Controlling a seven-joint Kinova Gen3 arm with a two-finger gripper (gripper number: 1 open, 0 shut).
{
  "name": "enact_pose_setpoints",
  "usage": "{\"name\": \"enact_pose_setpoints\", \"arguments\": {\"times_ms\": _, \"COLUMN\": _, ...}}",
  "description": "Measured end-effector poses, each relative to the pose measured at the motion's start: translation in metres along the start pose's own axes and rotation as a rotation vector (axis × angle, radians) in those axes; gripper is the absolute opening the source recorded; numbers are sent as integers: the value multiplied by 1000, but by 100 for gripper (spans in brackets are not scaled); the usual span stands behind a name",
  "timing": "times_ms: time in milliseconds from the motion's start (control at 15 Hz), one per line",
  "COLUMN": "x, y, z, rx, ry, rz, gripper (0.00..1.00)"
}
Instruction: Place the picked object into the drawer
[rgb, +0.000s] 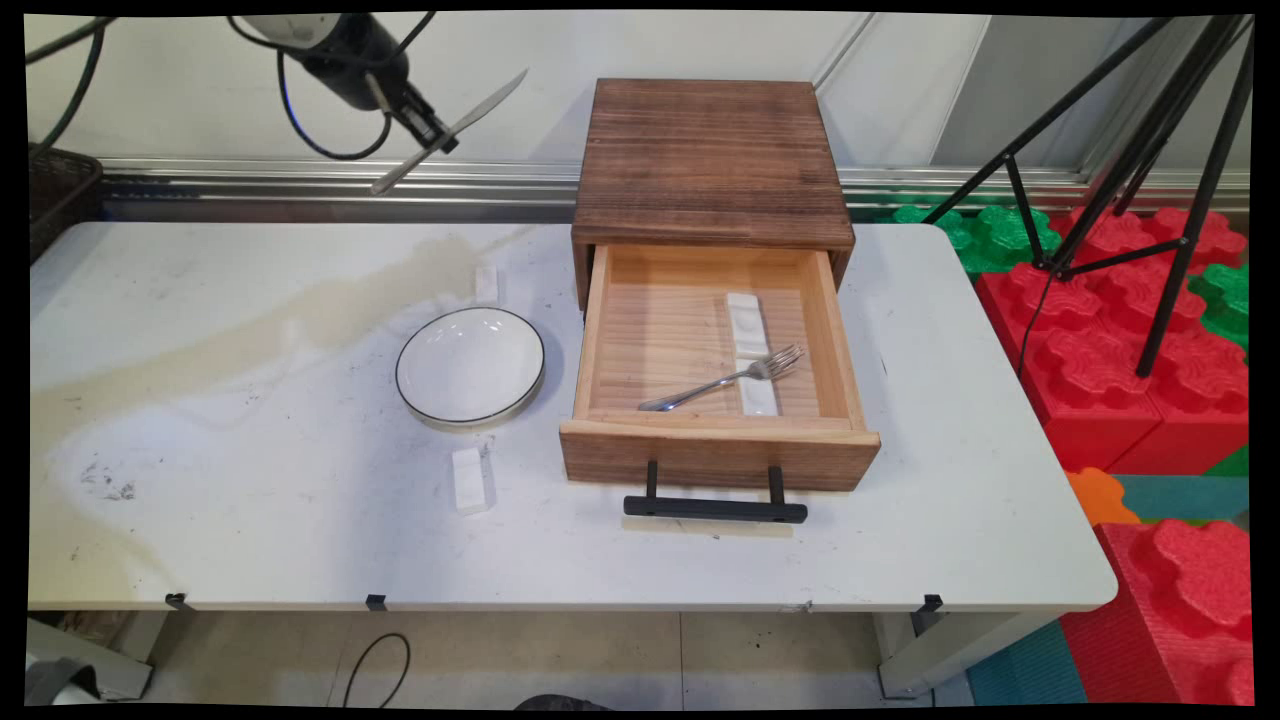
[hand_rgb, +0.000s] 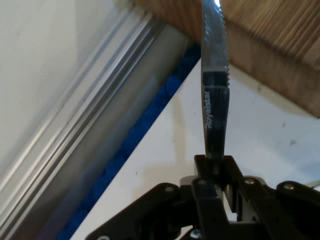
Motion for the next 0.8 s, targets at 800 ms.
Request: {"name": "enact_pose_setpoints", "arguments": {"times_ms": 800, "x": 64, "y": 90, "z": -45, "rx": -14, "ry": 96, "rz": 127, "gripper": 0}}
